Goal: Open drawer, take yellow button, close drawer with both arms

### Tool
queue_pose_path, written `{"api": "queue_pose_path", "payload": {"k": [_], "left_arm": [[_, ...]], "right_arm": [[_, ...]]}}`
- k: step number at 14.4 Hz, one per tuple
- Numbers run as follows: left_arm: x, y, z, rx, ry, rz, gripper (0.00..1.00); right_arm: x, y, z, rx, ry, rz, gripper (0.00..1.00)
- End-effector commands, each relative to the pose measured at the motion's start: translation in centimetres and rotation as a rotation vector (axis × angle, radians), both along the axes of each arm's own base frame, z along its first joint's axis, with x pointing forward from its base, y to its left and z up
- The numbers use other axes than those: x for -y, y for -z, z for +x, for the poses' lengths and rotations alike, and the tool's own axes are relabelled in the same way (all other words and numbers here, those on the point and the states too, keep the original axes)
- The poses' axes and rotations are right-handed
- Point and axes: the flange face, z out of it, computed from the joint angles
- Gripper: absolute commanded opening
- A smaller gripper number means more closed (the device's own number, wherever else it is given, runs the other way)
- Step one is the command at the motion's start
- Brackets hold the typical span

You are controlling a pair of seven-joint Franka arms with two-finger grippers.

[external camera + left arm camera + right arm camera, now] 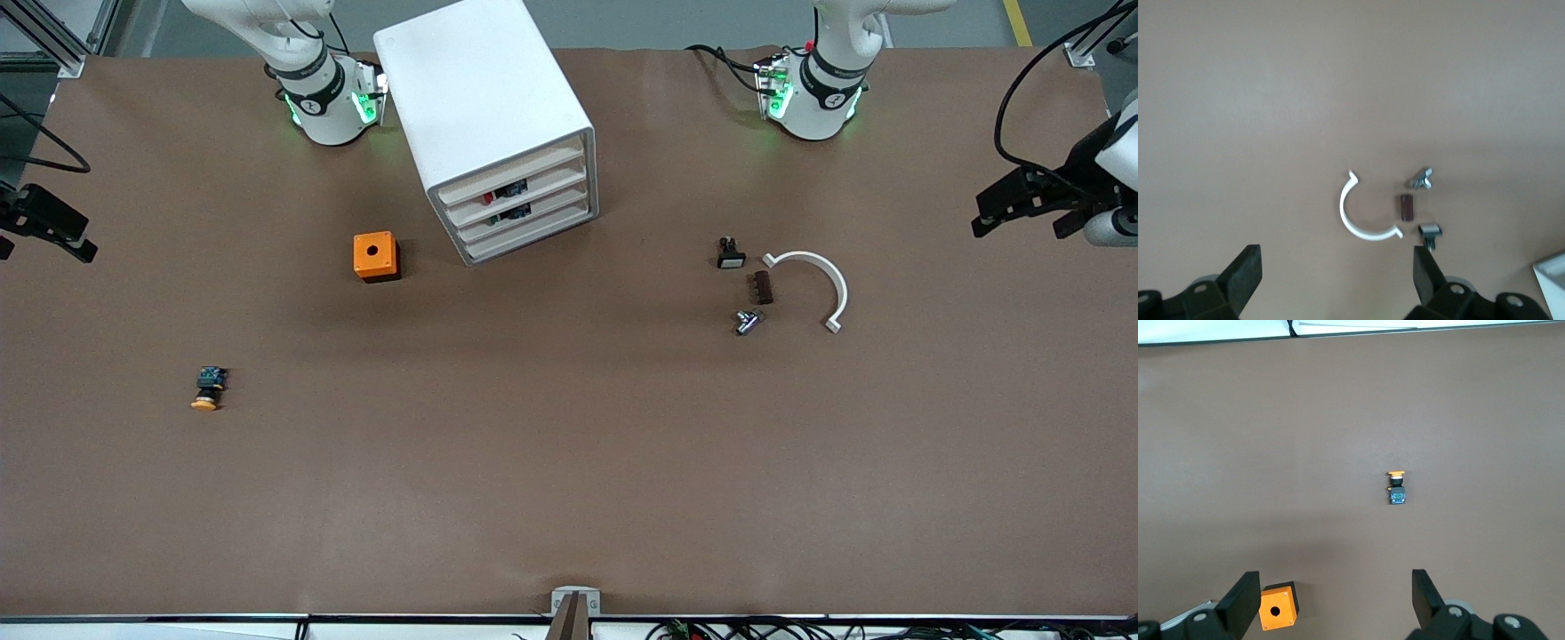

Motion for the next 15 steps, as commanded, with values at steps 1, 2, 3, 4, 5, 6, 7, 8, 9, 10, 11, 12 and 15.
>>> {"api": "queue_pose_path", "payload": {"k": [1, 2, 3, 4, 5, 6, 7, 8, 9, 10, 11, 12, 15], "left_arm": [[-0.68, -0.56, -0.30, -0.025, 0.009, 0.021, 1.00], [-0.68, -0.40, -0.20, -0.028, 0.009, 0.022, 1.00], [-0.61, -0.40, -0.20, -0.028, 0.015, 0.023, 1.00], [-0.53, -0.40, -0.21, -0.028, 0.017, 0.023, 1.00], [-0.44, -0.25, -0.17, -0.031, 0.019, 0.023, 1.00], [-0.03, -0.09, -0.14, -0.034, 0.022, 0.024, 1.00], [0.12, -0.08, -0.10, -0.034, 0.020, 0.025, 1.00], [0.06, -0.15, -0.09, -0.032, 0.017, 0.024, 1.00], [0.06, -0.30, -0.14, -0.029, 0.016, 0.024, 1.00], [0.14, -0.23, -0.15, -0.031, 0.017, 0.024, 1.00], [0.14, -0.23, -0.15, -0.031, 0.017, 0.024, 1.00], [0.14, -0.23, -0.15, -0.031, 0.017, 0.024, 1.00], [0.31, -0.30, -0.15, -0.029, 0.020, 0.024, 1.00]], "right_arm": [[-0.56, -0.51, -0.34, -0.010, 0.008, -0.012, 1.00], [-0.39, -0.44, -0.35, -0.011, 0.011, -0.012, 1.00], [-0.32, -0.42, -0.37, -0.013, 0.012, -0.010, 1.00], [-0.15, -0.51, -0.43, -0.011, 0.008, -0.011, 1.00], [-0.15, -0.49, -0.44, -0.013, 0.006, -0.011, 1.00], [-0.24, -0.49, -0.44, -0.013, 0.003, -0.012, 1.00], [-0.33, -0.58, -0.48, -0.011, 0.000, -0.012, 1.00], [-0.41, -0.83, -0.62, -0.007, -0.001, -0.012, 1.00], [-0.41, -0.91, -0.68, -0.005, -0.001, -0.012, 1.00], [-0.41, -0.91, -0.68, -0.005, -0.001, -0.012, 1.00], [-0.41, -0.83, -0.63, -0.007, 0.000, -0.012, 1.00], [-0.41, -0.84, -0.61, -0.005, 0.000, -0.012, 1.00], [-0.41, -0.81, -0.64, -0.008, -0.003, -0.012, 1.00]]}}
